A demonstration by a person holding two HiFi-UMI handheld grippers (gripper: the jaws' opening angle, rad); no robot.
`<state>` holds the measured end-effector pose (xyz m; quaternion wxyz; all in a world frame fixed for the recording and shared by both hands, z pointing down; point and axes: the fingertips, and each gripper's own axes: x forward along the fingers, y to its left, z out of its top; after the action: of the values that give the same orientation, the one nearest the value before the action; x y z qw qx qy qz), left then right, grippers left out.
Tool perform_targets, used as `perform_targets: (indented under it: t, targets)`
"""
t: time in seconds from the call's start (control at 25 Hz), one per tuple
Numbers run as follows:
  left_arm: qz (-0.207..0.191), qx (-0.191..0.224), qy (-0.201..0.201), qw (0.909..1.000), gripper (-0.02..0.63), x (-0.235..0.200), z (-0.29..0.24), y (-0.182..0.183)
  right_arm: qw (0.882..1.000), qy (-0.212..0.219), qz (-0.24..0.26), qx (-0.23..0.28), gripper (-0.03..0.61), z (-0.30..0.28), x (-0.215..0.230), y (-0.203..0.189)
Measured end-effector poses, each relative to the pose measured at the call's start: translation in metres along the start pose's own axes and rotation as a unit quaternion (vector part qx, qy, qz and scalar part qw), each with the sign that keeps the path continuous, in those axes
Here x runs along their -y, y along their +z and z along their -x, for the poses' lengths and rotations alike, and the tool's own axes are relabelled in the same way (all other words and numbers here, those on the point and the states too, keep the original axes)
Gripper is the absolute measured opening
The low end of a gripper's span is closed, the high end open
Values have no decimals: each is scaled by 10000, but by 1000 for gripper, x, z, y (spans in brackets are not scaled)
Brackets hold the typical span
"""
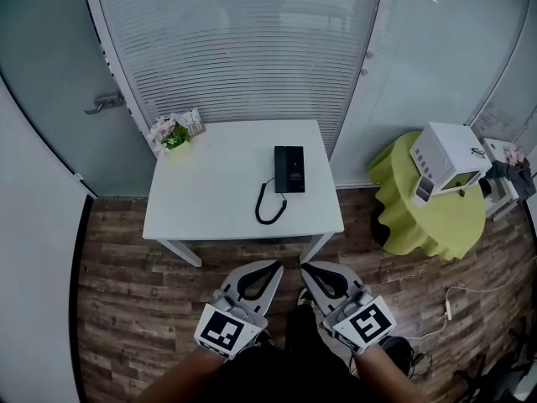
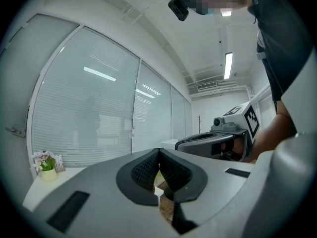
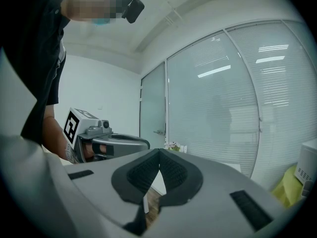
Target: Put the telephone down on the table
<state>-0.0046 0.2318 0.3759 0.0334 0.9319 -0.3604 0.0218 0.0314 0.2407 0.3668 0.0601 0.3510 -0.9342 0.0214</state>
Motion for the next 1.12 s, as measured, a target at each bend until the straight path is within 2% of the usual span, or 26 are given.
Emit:
perform_targets:
  t: [0.56, 0.76, 0.88, 1.0, 1.12]
  targets:
    - [73, -177, 276, 9994, 9, -44, -80, 3, 9994, 320, -141, -46, 21, -36, 86, -4]
    - [-60, -341, 293, 9990, 9, -59, -115, 6, 9989, 407, -216, -40, 21, -50, 124, -1]
    - [16, -325, 411, 9986, 9, -67, -133, 8, 9985, 513, -204, -42, 21, -56, 142, 0]
    - [-96, -458, 490, 9977, 9, -71, -152, 11, 9979, 603, -232, -31, 21, -58, 162, 1]
    - [18, -404, 647, 9971, 9, -75, -170, 12, 9971, 722, -237, -6, 21, -61, 180, 0]
